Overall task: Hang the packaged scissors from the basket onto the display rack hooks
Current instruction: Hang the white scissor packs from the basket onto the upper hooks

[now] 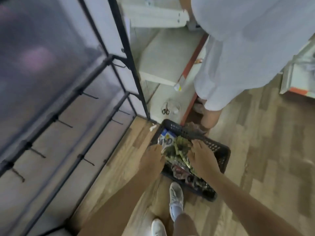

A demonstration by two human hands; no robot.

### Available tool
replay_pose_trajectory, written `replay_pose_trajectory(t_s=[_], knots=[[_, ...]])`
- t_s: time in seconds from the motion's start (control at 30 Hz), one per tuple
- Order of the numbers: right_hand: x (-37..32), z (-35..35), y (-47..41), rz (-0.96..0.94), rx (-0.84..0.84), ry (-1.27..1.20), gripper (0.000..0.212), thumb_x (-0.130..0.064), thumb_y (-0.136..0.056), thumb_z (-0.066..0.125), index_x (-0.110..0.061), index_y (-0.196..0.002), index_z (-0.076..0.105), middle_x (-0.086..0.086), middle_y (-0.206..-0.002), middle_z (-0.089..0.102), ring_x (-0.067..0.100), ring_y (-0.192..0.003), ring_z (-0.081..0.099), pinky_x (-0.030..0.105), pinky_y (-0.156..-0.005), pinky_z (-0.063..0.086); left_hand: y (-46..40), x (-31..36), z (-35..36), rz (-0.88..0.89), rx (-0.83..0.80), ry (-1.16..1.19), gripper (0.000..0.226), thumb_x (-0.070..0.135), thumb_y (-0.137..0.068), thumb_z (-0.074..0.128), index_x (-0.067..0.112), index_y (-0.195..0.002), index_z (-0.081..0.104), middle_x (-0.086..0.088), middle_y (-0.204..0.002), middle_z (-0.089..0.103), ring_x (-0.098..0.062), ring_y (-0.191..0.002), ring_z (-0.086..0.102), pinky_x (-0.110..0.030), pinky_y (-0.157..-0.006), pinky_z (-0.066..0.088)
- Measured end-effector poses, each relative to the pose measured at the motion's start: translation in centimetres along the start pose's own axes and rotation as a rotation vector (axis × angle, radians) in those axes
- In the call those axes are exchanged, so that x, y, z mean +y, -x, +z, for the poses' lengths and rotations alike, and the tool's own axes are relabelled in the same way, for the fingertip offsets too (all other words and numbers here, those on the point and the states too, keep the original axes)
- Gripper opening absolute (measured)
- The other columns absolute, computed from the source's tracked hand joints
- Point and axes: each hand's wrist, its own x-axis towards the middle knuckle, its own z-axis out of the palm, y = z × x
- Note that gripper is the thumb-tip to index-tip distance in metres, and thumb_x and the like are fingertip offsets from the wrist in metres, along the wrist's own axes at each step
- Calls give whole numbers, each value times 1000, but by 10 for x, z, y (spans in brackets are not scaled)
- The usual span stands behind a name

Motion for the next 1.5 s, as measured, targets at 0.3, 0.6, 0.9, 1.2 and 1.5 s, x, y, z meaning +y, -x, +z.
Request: replay_pose_trajectory(t_s=[0.3, 0.6, 0.9, 1.2, 1.5], knots=[[96, 140, -15, 186, -327, -10, 38, -17, -90, 54, -5, -126, 52, 11, -116, 60, 27, -104, 59, 34, -84, 48, -53, -67, 120, -201, -272, -62, 40, 27, -101, 34, 18, -140, 36, 3, -145, 37, -14, -134, 33, -22, -106, 26], [156, 264, -61, 222, -487, 52, 39, -17, -92, 50, -7, -129, 47, 9, -125, 54, 26, -112, 52, 33, -90, 43, -140, -127, 232, -258, -347, -50, 45, 28, -99, 39, 15, -141, 36, 0, -146, 37, -16, -132, 37, -24, -105, 30], [155, 372, -181, 148, -288, -51, 48, -15, -93, 49, -3, -138, 36, 15, -140, 39, 31, -126, 41, 39, -101, 37, -269, -190, 308, -249, -226, 17, 46, 26, -98, 46, 9, -139, 36, -7, -140, 40, -24, -126, 42, -34, -97, 41], [154, 456, -250, 97, -233, -112, 54, -26, -95, 51, -6, -141, 30, 16, -142, 35, 32, -129, 38, 42, -98, 42, -323, -210, 381, -441, 27, 281, 54, 18, -92, 54, 7, -141, 34, -13, -139, 40, -28, -127, 40, -45, -101, 40], [154, 485, -272, 167, -254, 96, 68, -51, -97, 32, -18, -151, 8, 18, -157, 4, 34, -143, 12, 44, -112, 20, -331, -212, 404, -474, 169, 353, 43, 18, -87, 54, -3, -123, 48, -20, -124, 51, -33, -115, 47, -48, -94, 43]])
